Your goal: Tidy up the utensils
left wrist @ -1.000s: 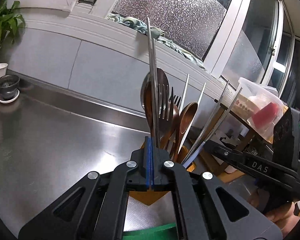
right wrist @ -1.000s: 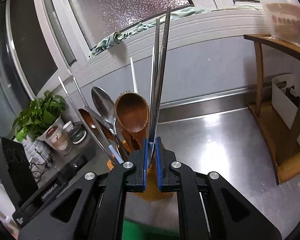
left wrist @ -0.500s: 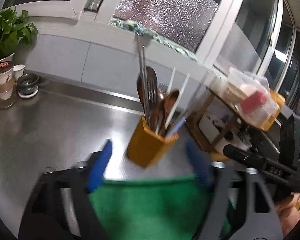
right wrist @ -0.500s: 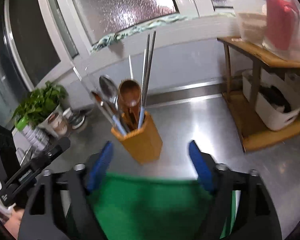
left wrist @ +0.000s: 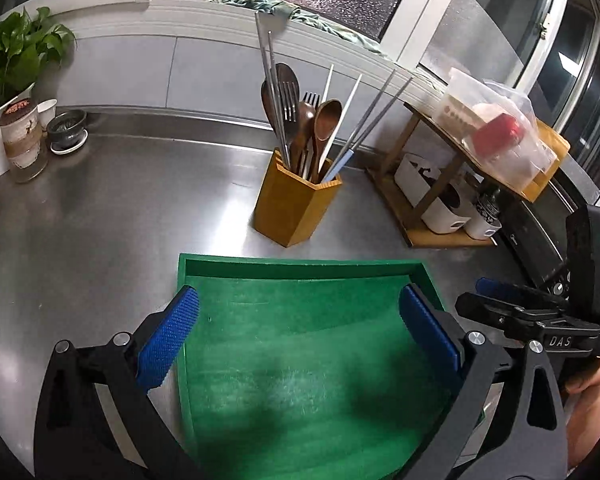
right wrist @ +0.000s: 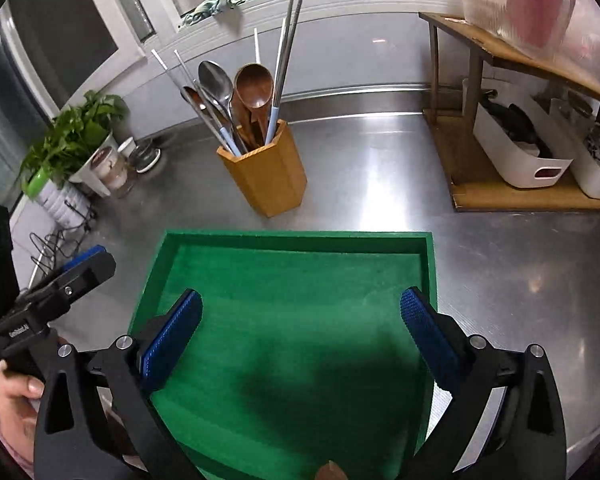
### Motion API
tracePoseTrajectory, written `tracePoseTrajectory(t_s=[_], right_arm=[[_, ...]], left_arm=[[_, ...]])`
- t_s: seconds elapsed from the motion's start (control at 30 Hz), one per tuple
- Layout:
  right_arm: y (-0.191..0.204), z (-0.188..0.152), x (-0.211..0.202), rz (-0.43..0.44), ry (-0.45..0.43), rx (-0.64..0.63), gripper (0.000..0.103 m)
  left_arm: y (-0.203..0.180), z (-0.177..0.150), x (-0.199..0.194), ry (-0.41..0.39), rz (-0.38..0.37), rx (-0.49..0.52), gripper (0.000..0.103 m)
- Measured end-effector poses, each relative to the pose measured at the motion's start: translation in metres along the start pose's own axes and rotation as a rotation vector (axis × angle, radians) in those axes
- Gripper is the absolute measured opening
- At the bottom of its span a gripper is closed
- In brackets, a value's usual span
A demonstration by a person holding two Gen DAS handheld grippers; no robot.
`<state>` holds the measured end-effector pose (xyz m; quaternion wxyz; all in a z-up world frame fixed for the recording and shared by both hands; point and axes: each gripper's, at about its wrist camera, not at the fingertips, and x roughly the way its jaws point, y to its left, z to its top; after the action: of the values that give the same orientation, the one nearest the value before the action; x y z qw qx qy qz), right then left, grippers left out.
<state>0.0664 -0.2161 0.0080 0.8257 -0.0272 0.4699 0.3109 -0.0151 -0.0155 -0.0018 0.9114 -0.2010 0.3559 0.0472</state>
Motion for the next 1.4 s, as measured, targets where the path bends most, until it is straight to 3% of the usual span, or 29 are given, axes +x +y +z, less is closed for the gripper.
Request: tracePoseTrajectory(t_s=[0.5,1.4], right_arm=[[0.014,-0.01,-0.013,-0.05,-0.008,-0.04,0.099],[0.012,-0.012,-0.014,-0.073,0.011,-0.029,0.099]], left_arm=[[0.001,-0.009,-0.013,0.064,0.058,0.031,0.095],[-0.001,-0.006,-0.014,0.074,0.085,0.054,0.095]])
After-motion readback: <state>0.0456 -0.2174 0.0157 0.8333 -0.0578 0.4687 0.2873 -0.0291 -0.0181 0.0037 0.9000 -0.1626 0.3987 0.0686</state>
